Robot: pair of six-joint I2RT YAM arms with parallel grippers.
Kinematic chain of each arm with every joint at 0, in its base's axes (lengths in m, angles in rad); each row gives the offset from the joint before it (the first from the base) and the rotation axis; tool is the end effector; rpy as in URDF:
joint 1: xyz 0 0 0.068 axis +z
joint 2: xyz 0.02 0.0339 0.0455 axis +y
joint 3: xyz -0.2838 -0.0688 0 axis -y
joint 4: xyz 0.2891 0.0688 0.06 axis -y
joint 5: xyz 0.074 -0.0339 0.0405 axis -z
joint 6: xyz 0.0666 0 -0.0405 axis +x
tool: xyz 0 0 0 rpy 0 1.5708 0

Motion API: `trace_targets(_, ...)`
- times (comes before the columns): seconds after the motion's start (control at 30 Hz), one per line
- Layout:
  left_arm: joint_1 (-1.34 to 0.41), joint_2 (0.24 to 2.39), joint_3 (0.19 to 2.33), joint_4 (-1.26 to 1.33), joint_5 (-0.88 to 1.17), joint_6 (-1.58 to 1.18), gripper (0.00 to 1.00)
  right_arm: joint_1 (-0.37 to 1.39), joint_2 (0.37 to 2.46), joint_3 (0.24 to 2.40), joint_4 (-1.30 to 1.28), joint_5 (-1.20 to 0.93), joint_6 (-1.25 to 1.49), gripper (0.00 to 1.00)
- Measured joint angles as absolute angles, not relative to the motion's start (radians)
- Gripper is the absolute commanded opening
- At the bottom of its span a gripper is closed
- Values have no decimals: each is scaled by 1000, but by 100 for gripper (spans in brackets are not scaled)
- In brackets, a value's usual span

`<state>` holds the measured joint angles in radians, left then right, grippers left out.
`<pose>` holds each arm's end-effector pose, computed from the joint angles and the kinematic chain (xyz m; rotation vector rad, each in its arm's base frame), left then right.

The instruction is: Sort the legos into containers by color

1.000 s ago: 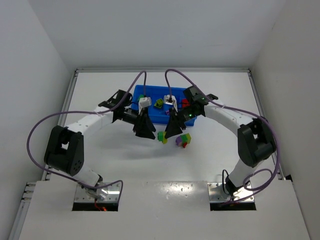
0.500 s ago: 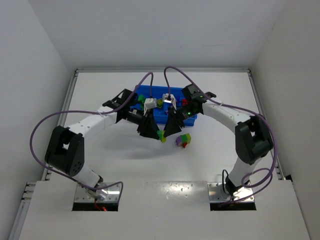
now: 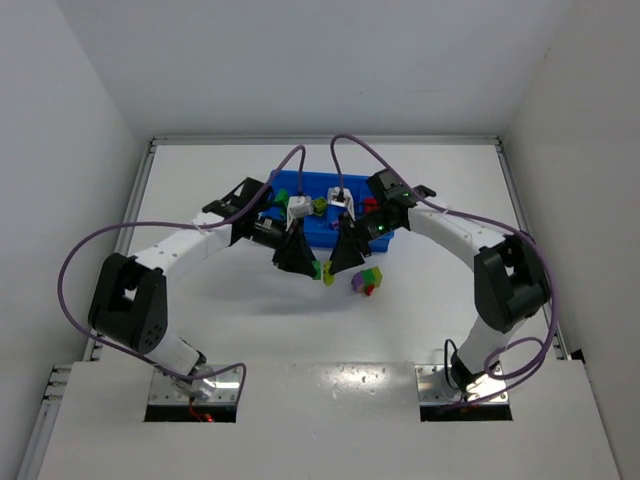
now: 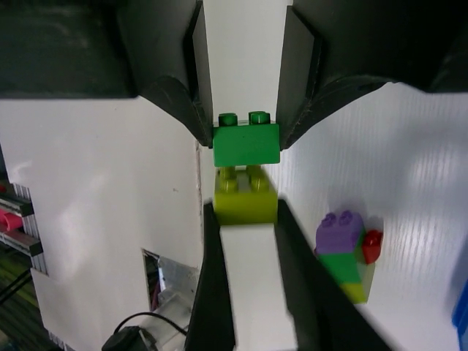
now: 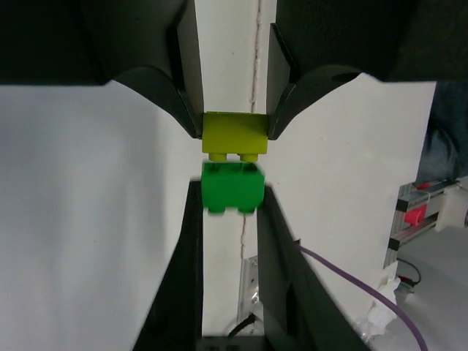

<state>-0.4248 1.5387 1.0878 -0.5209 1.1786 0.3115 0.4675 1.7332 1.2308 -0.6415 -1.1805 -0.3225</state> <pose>0.2966 -0.2017 0.2430 1.2171 1.8917 -1.5089 0.3198 0.2304 0.2165 -1.2198 2.0386 1.6077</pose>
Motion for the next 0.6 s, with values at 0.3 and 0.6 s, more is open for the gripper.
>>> trace_targets(0.3, -330, 1519, 1119, -778, 1052, 517, 0, 381, 1602, 1139, -636, -1114, -344, 1)
trace_targets(0.6, -286, 1551, 1193, -468, 684, 248, 0, 377, 1602, 1132, -628, -1081, -349, 1)
